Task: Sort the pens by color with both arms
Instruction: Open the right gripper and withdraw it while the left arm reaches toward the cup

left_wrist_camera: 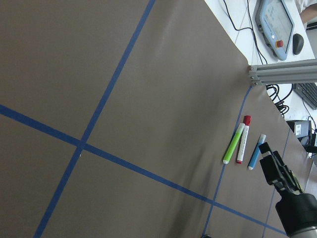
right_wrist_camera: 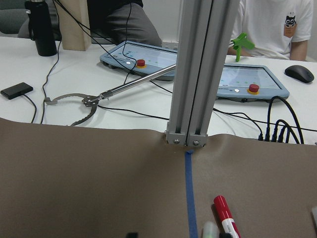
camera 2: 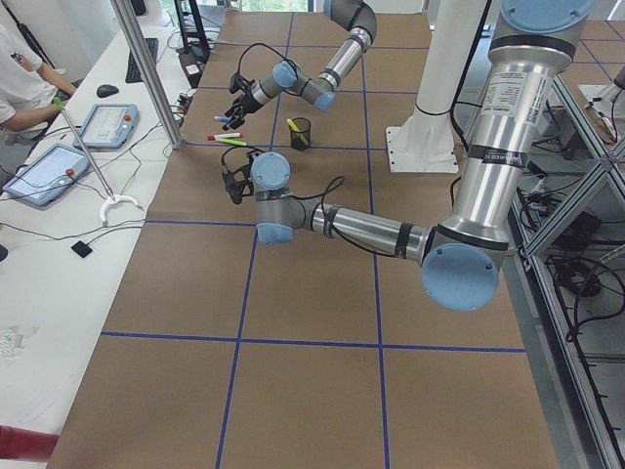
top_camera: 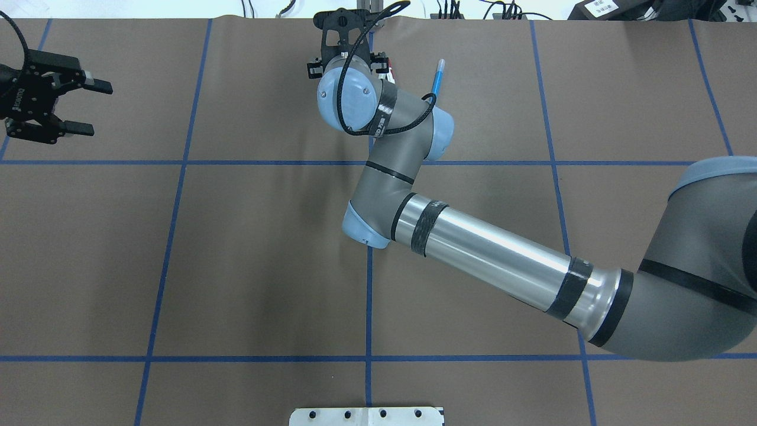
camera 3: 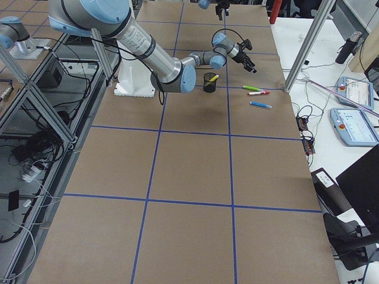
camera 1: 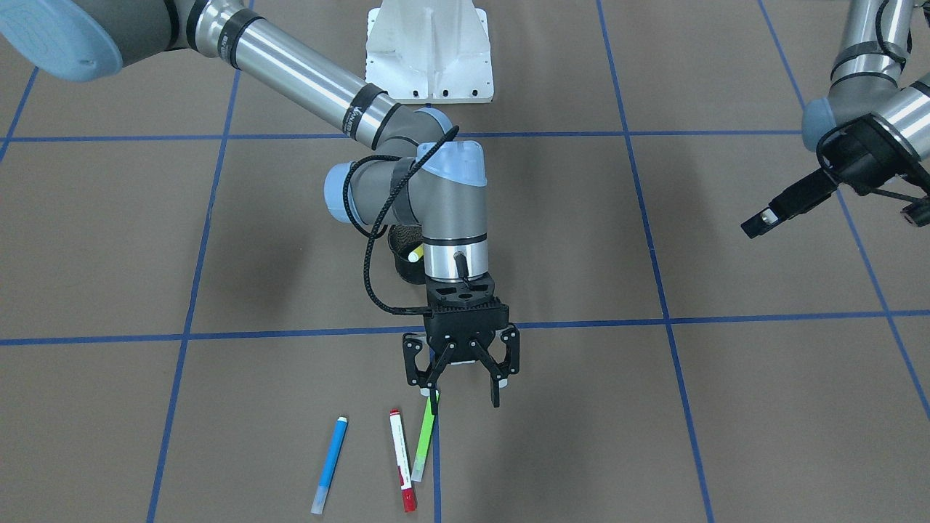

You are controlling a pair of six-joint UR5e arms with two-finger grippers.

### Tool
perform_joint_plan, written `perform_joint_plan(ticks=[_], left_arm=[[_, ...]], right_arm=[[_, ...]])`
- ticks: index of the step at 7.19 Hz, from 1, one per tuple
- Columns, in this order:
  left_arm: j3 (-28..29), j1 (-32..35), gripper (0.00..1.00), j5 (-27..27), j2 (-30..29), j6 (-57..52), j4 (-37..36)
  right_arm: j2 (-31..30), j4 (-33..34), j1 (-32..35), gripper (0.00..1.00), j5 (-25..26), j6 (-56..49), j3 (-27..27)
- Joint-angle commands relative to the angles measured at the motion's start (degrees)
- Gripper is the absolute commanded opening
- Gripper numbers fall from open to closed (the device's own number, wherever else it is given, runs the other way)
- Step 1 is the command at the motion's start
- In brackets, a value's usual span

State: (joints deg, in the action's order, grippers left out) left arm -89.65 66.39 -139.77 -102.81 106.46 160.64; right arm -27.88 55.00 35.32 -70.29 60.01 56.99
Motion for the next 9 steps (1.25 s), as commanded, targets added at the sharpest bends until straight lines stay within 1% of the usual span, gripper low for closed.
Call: perform_joint_plan(ticks=[1,2,3,4,5,6,7,8,9], left_arm=[[-6.64,-2.48,1.0,0.46,-4.39,1.64,-13.44],[-9.63,-4.41,1.0,0.72,-8.59,2.43,-23.08],[-11.93,-6.0,1.0,1.07,-12.64,2.52,-32.84],[-13.6,-9.58,1.0,5.42,-17.29,2.44,-43.55],[-14.23,-12.57,1.0,9.21,-21.42,2.44,-51.31],[-13.89,-14.87,1.0,10.99,-26.43,2.44,-62.01],[-13.54,-17.15,1.0,14.49,-31.52,1.92,-71.77],[-11.88,-21.18,1.0,19.31,-35.4,2.43,-78.05],[-9.17,-24.26,1.0,24.58,-40.83,1.83,-84.03]], right_arm=[[-11.94,6.95,5.52,1.0,-15.84,2.2,21.05],[-20.02,7.05,9.2,1.0,-23.32,2.22,29.68],[-26.54,7.4,12.89,1.0,-30.71,2.48,35.59],[-33.31,7.49,15.97,1.0,-38.61,3.61,38.09],[-36.25,7.58,20.36,1.0,-47.39,3.54,38.11],[-40.19,7.15,23.1,1.0,-52.0,2.58,38.11],[-42.49,7.14,23.39,1.0,-53.1,2.13,37.76],[-44.34,7.05,23.39,1.0,-54.06,0.65,37.5],[-45.49,6.18,23.48,1.0,-54.33,-0.84,37.58]])
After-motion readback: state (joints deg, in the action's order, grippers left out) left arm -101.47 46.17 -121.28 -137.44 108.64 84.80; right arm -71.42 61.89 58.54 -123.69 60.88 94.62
